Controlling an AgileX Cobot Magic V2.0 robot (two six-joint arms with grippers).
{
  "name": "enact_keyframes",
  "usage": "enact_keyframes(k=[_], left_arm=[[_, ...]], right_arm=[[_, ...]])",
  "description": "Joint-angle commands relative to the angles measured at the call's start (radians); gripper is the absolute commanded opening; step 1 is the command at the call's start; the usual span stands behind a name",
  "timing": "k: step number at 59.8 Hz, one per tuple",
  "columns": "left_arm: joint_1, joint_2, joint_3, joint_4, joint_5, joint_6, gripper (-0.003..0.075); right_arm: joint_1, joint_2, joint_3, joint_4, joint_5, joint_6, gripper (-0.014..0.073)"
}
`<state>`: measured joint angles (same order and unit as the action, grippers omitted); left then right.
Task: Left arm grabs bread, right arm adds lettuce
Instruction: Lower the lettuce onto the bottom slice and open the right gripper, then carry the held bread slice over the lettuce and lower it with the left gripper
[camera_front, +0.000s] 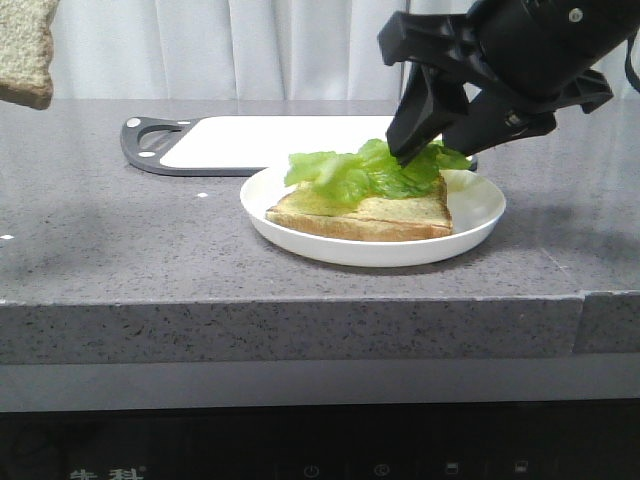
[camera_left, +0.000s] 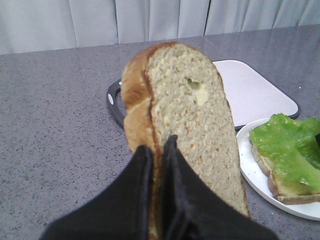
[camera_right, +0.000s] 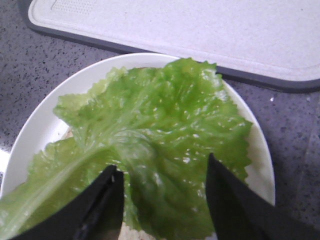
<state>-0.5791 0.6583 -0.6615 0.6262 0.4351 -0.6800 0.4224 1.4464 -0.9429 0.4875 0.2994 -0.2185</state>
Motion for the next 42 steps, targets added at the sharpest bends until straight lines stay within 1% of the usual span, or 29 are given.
enact_keyframes(k=[1,11,21,25,30,31,34,39,42], left_arm=[[0.001,-0.004,-0.031,0.012,-0.066,-0.013,-0.002],[0.001,-0.004,-0.031,0.012,-0.066,-0.013,-0.002],[0.001,-0.004,-0.031,0.002,-0.066,-0.013,-0.002],[0.001,-0.004,-0.031,-0.009,-0.066,-0.013,-0.002],[0.001,-0.004,-0.031,-0.016,-0.064,-0.013,-0.002],[0.001,-0.004,-0.031,-0.02,-0.061,-0.013,-0.002],[0.001,-0.002,-0.031,-0.044,-0.057,-0.013,-0.002],[0.001,0.006,-0.031,-0.094,-0.057,-0.013,-0.002],[0.001,0.02,-0.038,-0.13,-0.057,-0.013,-0.002]], right_arm=[[0.001,-0.056,-0.027,0.01,-0.048,-0.004,0.0454],[0.0,-0.113,-0.027,0.007,-0.06,-0.004,0.0454],[-0.005,-0.222,-0.027,-0.021,-0.065,-0.009,0.045],[-0.005,-0.261,-0.027,-0.036,-0.054,-0.016,0.042],[-0.005,-0.306,-0.024,-0.068,-0.041,-0.016,0.0311],[-0.005,-0.324,-0.018,-0.077,-0.041,-0.016,0.0253],[-0.005,-0.351,-0.008,-0.097,-0.041,-0.016,0.0152],[-0.005,-0.422,0.031,-0.124,-0.041,-0.016,-0.0081],[-0.005,-0.46,0.054,-0.126,-0.041,-0.016,-0.006]])
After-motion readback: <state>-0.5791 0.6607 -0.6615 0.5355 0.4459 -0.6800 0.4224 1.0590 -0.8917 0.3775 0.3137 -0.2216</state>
